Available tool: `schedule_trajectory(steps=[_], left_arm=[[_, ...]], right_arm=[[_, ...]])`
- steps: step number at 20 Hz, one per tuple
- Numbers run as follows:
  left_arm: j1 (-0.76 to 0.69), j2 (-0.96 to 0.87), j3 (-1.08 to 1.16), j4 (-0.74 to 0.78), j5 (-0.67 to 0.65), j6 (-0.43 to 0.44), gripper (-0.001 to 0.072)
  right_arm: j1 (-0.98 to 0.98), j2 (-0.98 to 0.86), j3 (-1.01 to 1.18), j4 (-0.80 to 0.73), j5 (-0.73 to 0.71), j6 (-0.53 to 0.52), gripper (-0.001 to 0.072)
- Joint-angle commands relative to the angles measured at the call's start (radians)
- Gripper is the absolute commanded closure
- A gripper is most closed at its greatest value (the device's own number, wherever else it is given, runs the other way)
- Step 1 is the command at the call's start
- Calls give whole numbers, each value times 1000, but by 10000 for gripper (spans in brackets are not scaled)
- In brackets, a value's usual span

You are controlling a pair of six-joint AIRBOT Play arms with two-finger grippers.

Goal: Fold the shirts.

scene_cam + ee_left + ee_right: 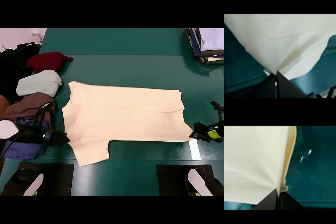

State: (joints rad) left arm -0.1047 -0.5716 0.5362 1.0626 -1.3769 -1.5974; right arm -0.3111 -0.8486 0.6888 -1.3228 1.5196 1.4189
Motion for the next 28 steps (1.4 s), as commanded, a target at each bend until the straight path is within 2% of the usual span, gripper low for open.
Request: schedule_trajectory(steps=[1, 4, 9, 11, 15, 16, 17, 18, 20, 23, 24, 25, 26, 27, 28], left_arm=[[1, 79, 72, 8, -107, -53, 687], [1, -14, 182, 40, 62, -5, 687], [1, -374, 335, 61, 310, 118, 684], [1, -541, 418, 61, 373, 140, 684], [2, -768, 578, 63, 457, 141, 683], [2, -796, 608, 62, 465, 140, 663], [2, -815, 638, 63, 465, 139, 343], [2, -822, 660, 63, 464, 139, 47], [2, -820, 710, 64, 421, 140, 106], [0, -819, 774, 53, 296, 140, 107], [0, -819, 776, 39, 275, 139, 108], [0, -821, 776, 24, 267, 139, 136], [0, -821, 776, 11, 267, 140, 449], [0, -821, 776, -5, 268, 141, 690], [-4, -821, 776, -19, 270, 140, 674]], right_arm=[[27, 113, 93, -57, 85, 49, 701], [66, 52, 229, -57, 70, 60, 701], [206, -265, 426, -56, -62, 98, 701], [237, -412, 512, -52, -79, 100, 700], [223, -626, 652, 84, -92, 98, 697], [212, -660, 679, 124, -94, 77, 666], [196, -688, 702, 177, -95, 61, 441], [178, -705, 717, 225, -95, 46, 329], [135, -708, 724, 287, -59, -25, 326], [45, -657, 663, 276, -28, -101, 322], [10, -640, 626, 276, -31, -121, 224], [-28, -633, 586, 277, -43, -124, 50], [-64, -635, 545, 282, -52, -131, 42], [-87, -644, 508, 286, -60, -149, 38], [-101, -662, 475, 285, -70, -174, 37]])
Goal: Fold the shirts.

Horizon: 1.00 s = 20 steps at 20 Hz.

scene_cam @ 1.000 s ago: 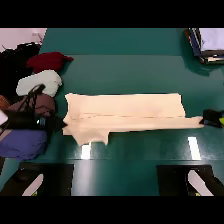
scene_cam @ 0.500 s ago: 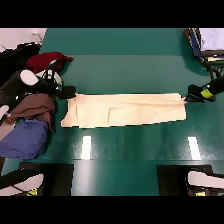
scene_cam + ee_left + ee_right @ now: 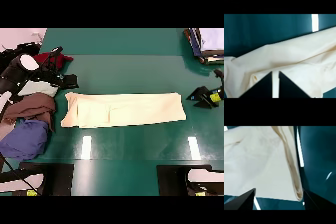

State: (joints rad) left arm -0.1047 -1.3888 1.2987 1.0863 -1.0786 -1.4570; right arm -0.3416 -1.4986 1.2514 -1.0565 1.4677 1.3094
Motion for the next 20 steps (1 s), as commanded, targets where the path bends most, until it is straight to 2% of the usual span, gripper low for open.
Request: schedule_trajectory(steps=[1, 3, 6, 7, 8, 9, 11, 12, 13, 17, 20], left_arm=[[-14, -3, 13, -50, -24, -2, 675], [-51, -3, 13, -51, -11, -2, 676], [-132, -7, 13, -51, 22, -23, 684], [-163, -14, 12, -52, 54, -45, 684], [-193, -26, 12, -52, 88, -63, 684], [-225, -42, 14, -55, 118, -66, 685], [-287, -88, 23, -73, 155, -73, 685], [-315, -114, 31, -84, 171, -73, 685], [-344, -149, 47, -87, 182, -73, 685], [-420, -304, 135, -113, 189, -73, 685], [-462, -400, 205, -156, 188, -72, 685]], right_arm=[[-75, -38, -114, 19, -25, -94, 38], [-58, -101, -129, 39, -30, -135, 48], [-7, -192, -93, 148, -30, -168, 75], [17, -216, -68, 161, -29, -168, 152], [45, -232, -46, 171, -31, -169, 161], [69, -240, -25, 171, -34, -171, 231], [104, -233, 8, 172, -29, -194, 550], [111, -222, 25, 172, -21, -199, 674], [111, -201, 42, 183, -10, -200, 699], [120, -49, 103, 347, 13, -153, 701], [195, 64, 170, 382, 9, -111, 701]])
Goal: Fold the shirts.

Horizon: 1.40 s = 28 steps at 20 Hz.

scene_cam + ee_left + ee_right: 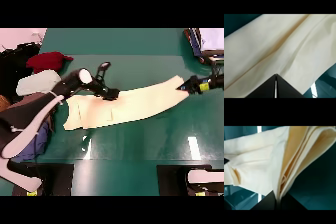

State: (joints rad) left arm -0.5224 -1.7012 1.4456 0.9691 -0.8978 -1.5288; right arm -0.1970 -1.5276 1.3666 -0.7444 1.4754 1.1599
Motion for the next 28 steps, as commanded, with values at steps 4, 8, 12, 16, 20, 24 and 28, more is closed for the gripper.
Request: schedule_trajectory(steps=[4, 8, 12, 16, 20, 24, 28], left_arm=[[-83, -158, 129, -60, 36, -1, 685], [-91, -166, 129, -71, 70, -1, 685], [-91, -166, 128, -63, 68, -1, 685], [-39, -123, 136, -10, 10, -20, 685], [118, 68, 136, 173, -58, -43, 685], [333, 298, 136, 293, -133, -42, 684], [483, 460, 135, 380, -195, -42, 684]], right_arm=[[188, 153, 158, 72, -17, 106, 701], [325, 154, 249, 74, -29, 135, 701], [429, 154, 301, 72, -52, 140, 701], [500, 154, 319, 71, -74, 138, 701], [620, 135, 319, 74, -99, 121, 700], [868, 18, 319, 133, -203, 42, 699], [1082, -162, 366, 142, -356, -24, 125]])
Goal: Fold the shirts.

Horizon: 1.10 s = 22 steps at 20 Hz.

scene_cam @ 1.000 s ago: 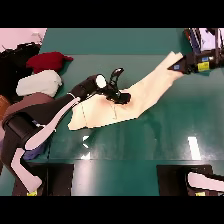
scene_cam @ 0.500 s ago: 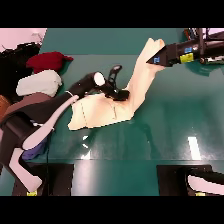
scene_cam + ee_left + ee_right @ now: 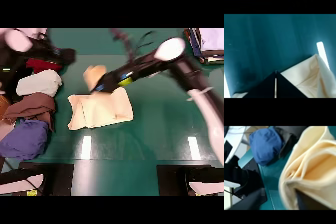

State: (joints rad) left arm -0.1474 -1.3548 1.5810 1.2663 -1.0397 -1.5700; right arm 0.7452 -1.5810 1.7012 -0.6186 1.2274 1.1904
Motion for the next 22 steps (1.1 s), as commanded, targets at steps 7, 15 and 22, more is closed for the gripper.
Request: schedule_trajectory(steps=[7, 15, 22], left_arm=[[171, 169, 2, 84, -148, 11, 684], [168, 164, -1, 64, -140, 11, 684], [168, 159, -3, 57, -129, 10, 684]], right_arm=[[50, -124, 70, -235, 102, 43, 269], [-396, 49, -500, -183, -100, 101, -6], [-328, -223, -394, -4, -54, 27, 44]])
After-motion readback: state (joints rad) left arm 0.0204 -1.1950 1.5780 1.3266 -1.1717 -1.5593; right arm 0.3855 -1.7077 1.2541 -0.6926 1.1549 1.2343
